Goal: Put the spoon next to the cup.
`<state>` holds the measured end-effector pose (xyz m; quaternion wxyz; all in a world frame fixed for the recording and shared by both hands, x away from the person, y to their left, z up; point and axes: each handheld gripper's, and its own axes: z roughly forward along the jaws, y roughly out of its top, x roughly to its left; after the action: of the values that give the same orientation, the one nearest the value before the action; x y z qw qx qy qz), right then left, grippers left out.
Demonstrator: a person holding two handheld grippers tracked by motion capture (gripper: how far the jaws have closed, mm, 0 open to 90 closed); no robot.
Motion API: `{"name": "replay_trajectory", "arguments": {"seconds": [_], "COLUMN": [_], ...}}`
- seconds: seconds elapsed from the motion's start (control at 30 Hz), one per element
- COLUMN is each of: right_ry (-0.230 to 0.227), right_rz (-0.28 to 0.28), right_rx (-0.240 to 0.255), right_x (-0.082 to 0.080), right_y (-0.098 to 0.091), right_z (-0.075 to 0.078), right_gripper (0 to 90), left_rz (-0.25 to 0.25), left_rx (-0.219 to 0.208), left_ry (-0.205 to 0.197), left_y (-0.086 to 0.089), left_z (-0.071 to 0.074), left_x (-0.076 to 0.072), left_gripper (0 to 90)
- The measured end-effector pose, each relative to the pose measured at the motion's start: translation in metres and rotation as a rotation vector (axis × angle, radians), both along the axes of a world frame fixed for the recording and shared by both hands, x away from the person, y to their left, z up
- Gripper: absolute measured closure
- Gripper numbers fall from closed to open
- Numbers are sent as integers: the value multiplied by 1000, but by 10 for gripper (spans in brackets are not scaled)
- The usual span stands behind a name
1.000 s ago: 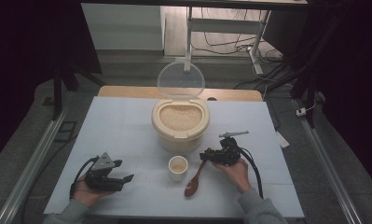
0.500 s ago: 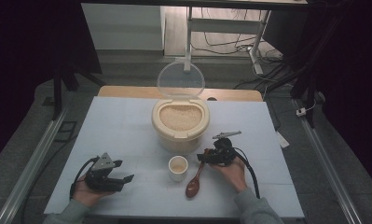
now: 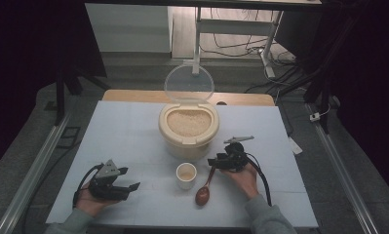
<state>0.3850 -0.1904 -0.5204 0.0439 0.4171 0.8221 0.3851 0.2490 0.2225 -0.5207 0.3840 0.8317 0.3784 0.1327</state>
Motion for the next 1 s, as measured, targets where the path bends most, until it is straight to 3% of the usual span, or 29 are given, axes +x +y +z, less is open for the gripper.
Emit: {"name": "replay_trajectory", "arguments": {"seconds": [0.23, 0.63, 0.73, 1.0], "right_ry": [-49, -180, -195, -223], "right_rz": [16, 64, 66, 79], "right_rx": [23, 32, 53, 48], "right_x": [-6, -41, -50, -70], "right_y": [-9, -42, -53, -78], "right_z": [9, 27, 28, 28], "right_gripper": [452, 452, 451, 450], "left_rz": [2, 5, 5, 7], "left_rx": [-2, -5, -6, -11], "left_ry": [-1, 4, 4, 6], "left_y": [0, 0, -1, -1], "left_z": [0, 0, 0, 1], "left_x": [0, 0, 0, 0], "left_gripper": [251, 249, 248, 247]}}
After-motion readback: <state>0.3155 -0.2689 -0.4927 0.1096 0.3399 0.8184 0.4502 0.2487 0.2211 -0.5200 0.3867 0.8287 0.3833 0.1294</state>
